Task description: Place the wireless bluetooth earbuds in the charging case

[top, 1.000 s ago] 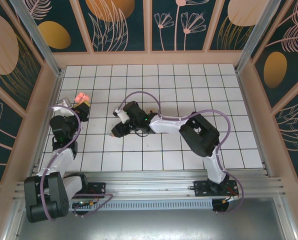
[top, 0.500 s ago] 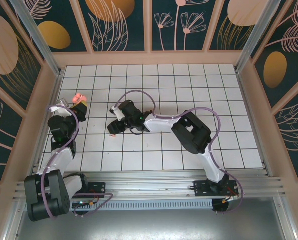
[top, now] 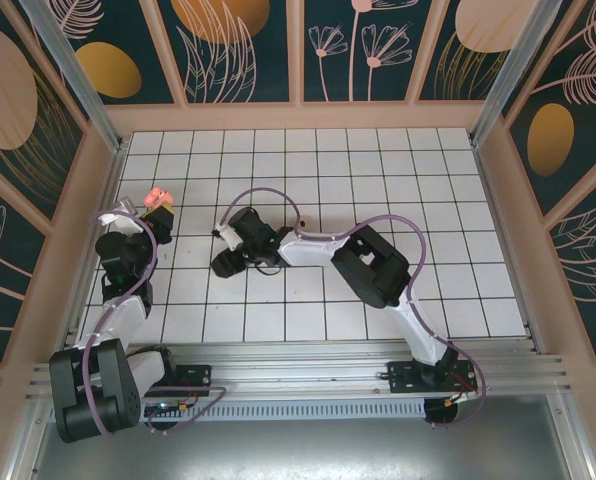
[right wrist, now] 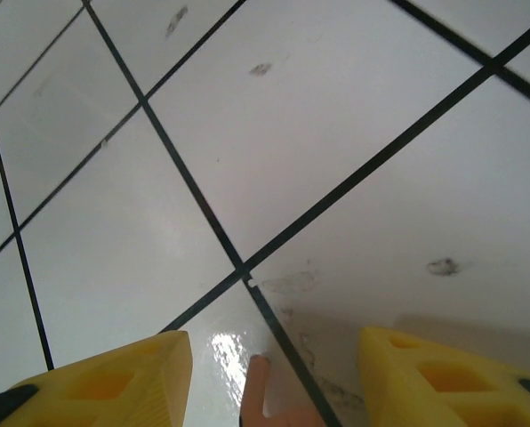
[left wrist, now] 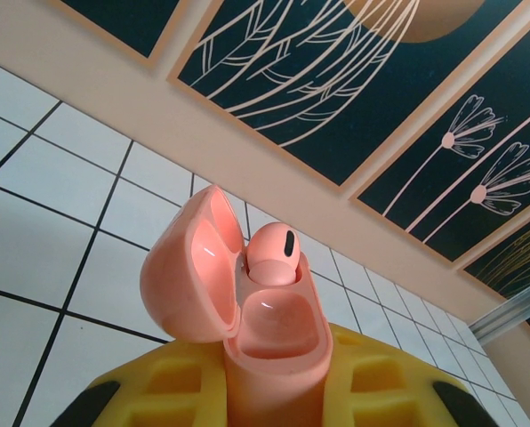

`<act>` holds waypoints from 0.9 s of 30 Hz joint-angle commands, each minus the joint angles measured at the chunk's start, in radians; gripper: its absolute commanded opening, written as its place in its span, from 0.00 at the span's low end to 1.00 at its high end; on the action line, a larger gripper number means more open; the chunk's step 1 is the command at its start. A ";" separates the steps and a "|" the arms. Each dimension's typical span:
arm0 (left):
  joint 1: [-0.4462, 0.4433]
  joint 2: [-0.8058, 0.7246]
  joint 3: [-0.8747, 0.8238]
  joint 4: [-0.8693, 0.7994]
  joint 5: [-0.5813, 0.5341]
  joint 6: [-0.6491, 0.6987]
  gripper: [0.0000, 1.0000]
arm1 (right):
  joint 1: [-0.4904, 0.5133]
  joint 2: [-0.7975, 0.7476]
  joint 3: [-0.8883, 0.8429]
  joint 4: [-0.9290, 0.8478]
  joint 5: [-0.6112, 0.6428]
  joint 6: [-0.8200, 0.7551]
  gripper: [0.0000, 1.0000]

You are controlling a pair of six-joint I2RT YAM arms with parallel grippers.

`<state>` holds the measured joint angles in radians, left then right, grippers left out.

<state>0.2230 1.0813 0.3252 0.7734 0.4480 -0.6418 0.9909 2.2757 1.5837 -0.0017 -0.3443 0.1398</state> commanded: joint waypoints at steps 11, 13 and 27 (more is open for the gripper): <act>0.007 -0.032 -0.007 0.009 0.014 0.001 0.07 | 0.029 -0.001 -0.003 -0.108 0.082 -0.115 0.43; 0.007 -0.034 -0.005 0.003 0.015 0.005 0.07 | 0.032 -0.005 -0.008 -0.110 0.086 -0.123 0.41; 0.007 -0.035 -0.005 -0.006 0.020 0.012 0.07 | 0.049 -0.041 -0.053 -0.138 0.117 -0.175 0.34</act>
<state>0.2230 1.0599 0.3252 0.7567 0.4484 -0.6411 1.0225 2.2673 1.5711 -0.0528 -0.2420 -0.0170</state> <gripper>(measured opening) 0.197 0.348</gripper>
